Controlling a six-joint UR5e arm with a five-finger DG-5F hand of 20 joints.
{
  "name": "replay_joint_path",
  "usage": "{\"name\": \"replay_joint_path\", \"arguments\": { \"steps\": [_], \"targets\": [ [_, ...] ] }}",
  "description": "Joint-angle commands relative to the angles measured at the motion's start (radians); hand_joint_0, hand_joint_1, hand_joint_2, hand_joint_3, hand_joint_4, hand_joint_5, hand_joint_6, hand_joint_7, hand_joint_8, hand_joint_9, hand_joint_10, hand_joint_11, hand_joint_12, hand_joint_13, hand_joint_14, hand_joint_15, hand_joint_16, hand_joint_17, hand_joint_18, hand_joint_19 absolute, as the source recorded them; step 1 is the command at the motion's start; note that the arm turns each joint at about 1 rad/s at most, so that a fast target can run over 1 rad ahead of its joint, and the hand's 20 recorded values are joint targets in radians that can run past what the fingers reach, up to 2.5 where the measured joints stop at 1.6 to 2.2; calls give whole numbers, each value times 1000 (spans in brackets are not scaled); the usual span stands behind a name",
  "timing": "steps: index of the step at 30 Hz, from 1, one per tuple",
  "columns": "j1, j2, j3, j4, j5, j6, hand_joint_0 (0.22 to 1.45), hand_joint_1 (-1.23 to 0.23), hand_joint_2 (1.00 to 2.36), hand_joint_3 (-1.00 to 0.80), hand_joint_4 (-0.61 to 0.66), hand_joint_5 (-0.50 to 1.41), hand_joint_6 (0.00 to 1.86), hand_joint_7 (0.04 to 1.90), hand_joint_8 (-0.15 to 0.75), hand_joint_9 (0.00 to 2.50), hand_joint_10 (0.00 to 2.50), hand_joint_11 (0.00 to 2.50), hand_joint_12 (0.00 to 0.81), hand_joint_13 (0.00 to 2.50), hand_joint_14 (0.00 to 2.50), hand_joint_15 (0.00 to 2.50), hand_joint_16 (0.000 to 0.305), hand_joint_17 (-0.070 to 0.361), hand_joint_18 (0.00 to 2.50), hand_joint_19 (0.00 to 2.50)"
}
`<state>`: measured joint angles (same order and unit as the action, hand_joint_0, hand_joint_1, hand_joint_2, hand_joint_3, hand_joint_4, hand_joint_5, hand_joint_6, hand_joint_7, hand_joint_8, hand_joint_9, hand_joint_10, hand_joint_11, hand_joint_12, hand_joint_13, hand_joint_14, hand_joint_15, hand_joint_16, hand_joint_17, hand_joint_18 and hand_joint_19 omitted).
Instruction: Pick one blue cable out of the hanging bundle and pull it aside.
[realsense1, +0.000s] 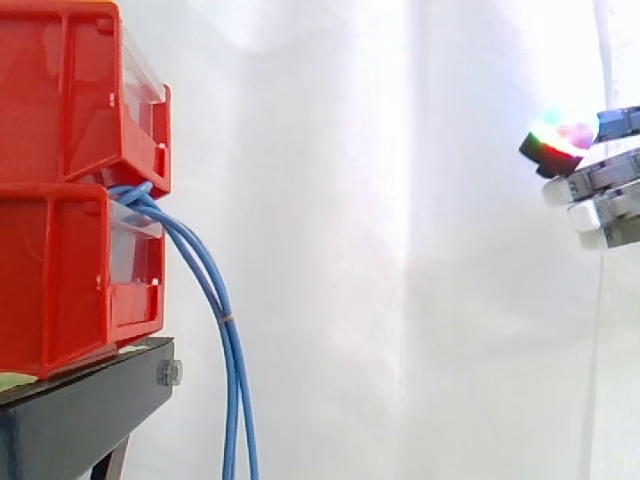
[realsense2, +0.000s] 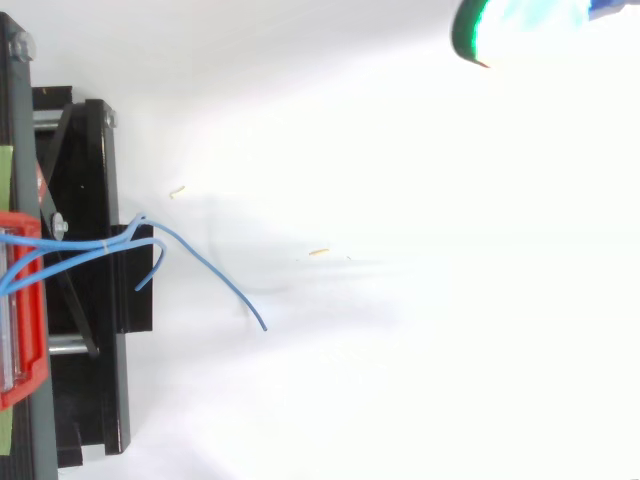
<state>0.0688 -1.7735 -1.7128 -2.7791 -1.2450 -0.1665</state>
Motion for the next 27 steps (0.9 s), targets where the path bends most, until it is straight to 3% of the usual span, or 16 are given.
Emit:
{"name": "replay_joint_path", "arguments": {
  "steps": [1,7,18,27],
  "targets": [
    [8,-35,1,38,16,8,484,-560,1000,-500,243,-196,502,700,253,540,2,66,332,441,7,169,47,105,216,131],
    [22,-75,-1,125,18,-25,488,-539,1000,-499,235,-197,502,712,250,539,2,59,331,444,7,167,46,104,234,141],
    [60,-83,1,136,16,-54,498,-534,1001,-480,224,-202,502,714,252,532,3,72,331,446,6,160,45,100,276,136],
    [71,-83,1,147,32,-47,504,-521,1002,-471,228,-202,502,719,257,523,3,76,337,423,6,150,44,100,283,146]
  ]
}}
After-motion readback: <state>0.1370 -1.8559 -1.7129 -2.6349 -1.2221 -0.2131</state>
